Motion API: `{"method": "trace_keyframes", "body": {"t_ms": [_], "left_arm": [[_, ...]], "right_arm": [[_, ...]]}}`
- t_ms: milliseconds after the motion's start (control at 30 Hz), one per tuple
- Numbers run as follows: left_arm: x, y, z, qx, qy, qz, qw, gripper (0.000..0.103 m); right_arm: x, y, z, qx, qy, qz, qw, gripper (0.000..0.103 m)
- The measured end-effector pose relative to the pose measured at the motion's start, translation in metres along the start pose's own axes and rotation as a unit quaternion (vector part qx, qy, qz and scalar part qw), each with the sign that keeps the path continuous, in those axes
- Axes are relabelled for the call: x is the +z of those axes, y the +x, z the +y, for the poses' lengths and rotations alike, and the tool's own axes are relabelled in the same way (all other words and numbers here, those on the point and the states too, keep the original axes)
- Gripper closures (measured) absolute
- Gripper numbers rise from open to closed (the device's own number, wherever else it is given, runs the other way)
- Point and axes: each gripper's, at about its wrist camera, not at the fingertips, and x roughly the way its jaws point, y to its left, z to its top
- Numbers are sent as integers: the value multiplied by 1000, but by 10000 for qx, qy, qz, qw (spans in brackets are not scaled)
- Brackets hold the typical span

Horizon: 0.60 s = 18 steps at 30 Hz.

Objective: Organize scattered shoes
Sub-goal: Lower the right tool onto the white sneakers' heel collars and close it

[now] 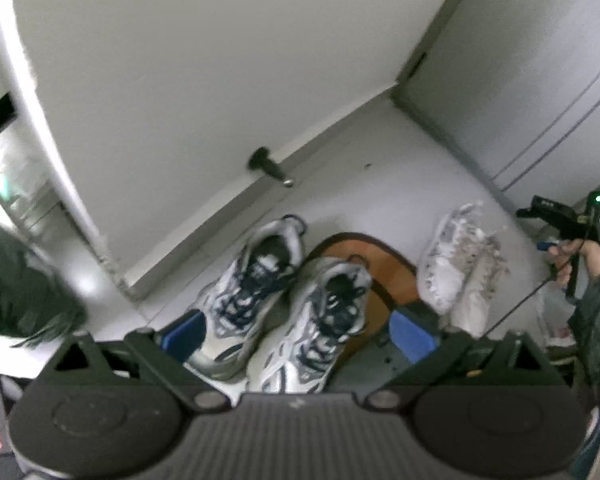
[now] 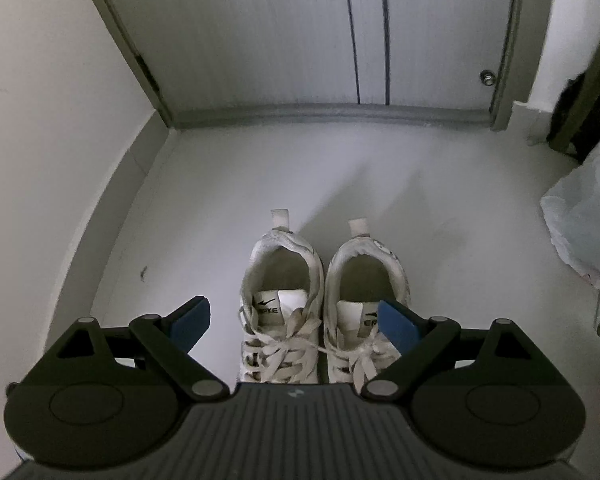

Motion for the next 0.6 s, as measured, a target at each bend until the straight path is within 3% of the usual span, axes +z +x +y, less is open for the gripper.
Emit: {"method": "trace_keyframes", "body": {"t_ms": [100,200,400,533,600], "left_arm": [[-6,-6,-6,348,34,-97,9993,3],[-10,-6,-7,352,-129,-108,9992,3],[-10,-1,-17,467,51,-196,9987,3],[-13,2,-15,577,-2,-171,9982,3],[-16,4,-13,625,-30,-137,9979,3]], "right_arm": [[10,28,-3,-38,-100,263,9996,17],[17,52,-8,-66,1,516,9986,18],[21,84,-1,-150,-149,670,9975,18],[25,102,-2,-242,-99,708,9971,39],[28,111,-6,-350,6,685,9970,41]]}}
